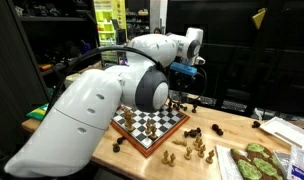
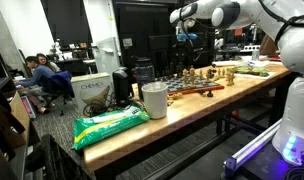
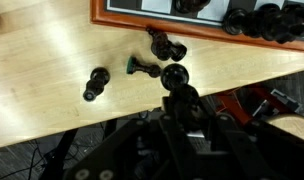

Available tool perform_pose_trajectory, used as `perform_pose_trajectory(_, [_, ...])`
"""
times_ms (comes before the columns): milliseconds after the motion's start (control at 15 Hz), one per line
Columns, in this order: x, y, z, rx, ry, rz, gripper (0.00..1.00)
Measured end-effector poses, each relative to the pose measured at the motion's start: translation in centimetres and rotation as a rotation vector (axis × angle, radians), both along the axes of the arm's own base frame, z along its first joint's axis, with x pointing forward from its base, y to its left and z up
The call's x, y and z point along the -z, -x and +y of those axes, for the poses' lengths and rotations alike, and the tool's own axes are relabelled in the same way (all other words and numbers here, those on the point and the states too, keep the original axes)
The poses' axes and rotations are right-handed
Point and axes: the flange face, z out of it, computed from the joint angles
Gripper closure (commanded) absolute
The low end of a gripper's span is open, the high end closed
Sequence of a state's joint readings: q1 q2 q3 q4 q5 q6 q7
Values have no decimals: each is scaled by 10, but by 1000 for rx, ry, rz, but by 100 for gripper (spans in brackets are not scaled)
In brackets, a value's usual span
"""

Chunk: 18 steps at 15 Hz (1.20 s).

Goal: Place one black piece back on the chess board

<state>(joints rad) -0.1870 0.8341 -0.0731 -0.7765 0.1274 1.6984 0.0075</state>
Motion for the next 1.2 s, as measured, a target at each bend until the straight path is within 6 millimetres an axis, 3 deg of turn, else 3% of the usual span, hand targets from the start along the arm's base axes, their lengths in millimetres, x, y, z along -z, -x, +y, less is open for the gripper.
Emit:
perform_pose_trajectory(333, [-5,17,1,54,-7,42,93])
perform_pose_trajectory(1000, [30,69,0,98,-33,79,93])
perform_pose_trajectory(1067, [33,76,0,100,-35,80,72])
perform_pose_trajectory(1200, [37,91,3,97,-42,82,72])
